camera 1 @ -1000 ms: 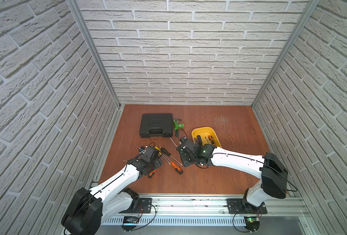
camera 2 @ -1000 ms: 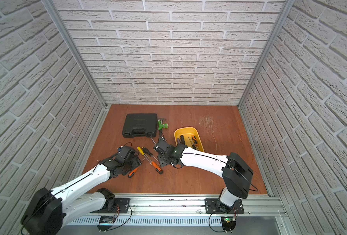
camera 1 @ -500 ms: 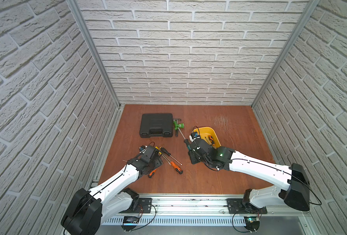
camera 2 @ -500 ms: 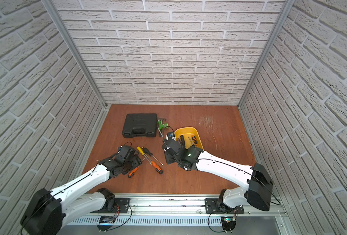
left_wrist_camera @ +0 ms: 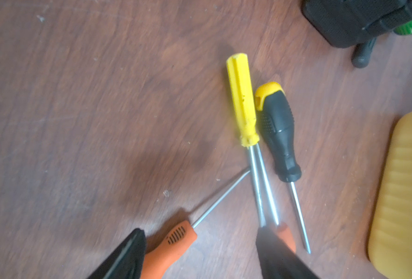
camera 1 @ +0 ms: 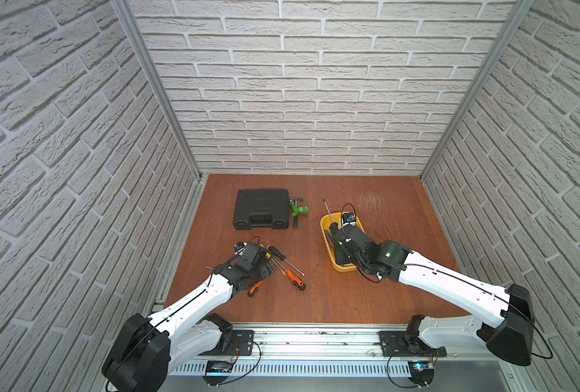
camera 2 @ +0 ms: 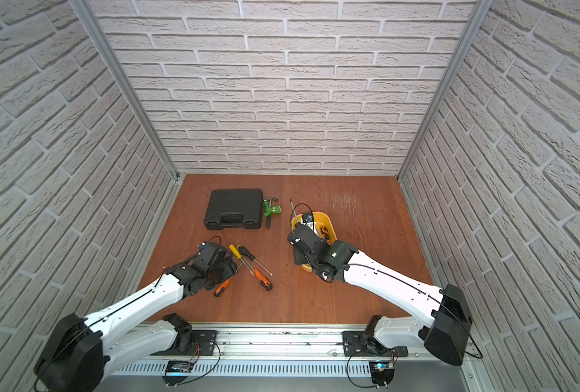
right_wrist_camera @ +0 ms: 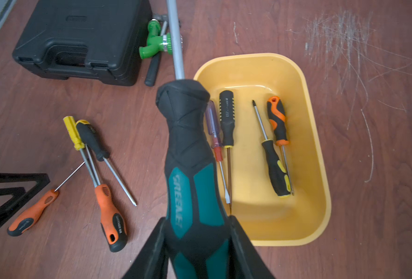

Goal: Put the screwdriver on the desktop into the storage box
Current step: Place the screwdriver in the storage box.

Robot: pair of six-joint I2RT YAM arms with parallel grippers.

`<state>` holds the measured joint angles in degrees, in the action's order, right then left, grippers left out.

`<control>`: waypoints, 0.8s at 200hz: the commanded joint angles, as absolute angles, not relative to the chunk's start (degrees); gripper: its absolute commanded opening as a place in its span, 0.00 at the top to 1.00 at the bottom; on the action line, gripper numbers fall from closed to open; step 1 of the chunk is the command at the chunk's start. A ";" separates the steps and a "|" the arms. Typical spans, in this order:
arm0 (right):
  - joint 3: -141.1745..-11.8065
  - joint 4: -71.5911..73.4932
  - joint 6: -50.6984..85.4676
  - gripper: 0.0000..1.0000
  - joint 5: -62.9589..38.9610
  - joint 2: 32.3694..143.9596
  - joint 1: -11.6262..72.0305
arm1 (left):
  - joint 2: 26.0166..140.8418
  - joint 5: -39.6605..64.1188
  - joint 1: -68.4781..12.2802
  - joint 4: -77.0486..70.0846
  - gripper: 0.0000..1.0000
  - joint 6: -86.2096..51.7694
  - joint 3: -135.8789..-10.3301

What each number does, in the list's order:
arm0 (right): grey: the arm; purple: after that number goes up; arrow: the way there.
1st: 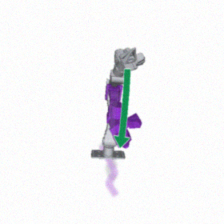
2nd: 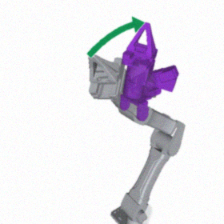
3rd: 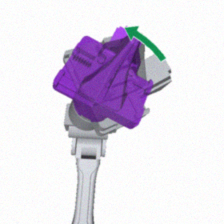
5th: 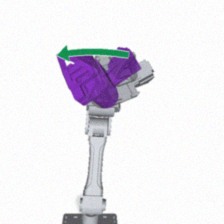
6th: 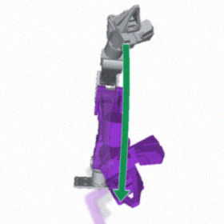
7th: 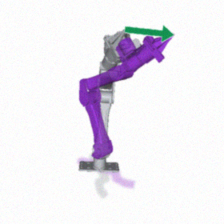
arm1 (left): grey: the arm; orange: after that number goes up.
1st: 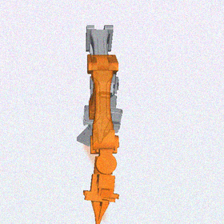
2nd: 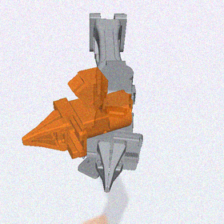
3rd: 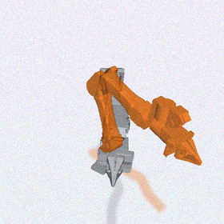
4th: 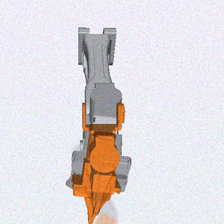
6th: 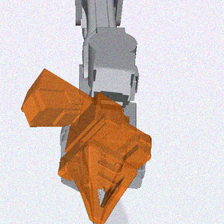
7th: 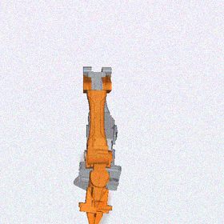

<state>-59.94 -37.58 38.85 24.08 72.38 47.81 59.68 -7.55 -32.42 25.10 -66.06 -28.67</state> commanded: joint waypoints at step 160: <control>-55.72 -37.83 39.97 0.98 19.25 70.05 40.78 | 62.31 -9.05 -35.59 22.24 0.23 -66.05 -30.51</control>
<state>-56.45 -39.68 39.24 19.20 70.39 41.25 62.50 -7.88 -35.35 22.83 -66.15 -28.97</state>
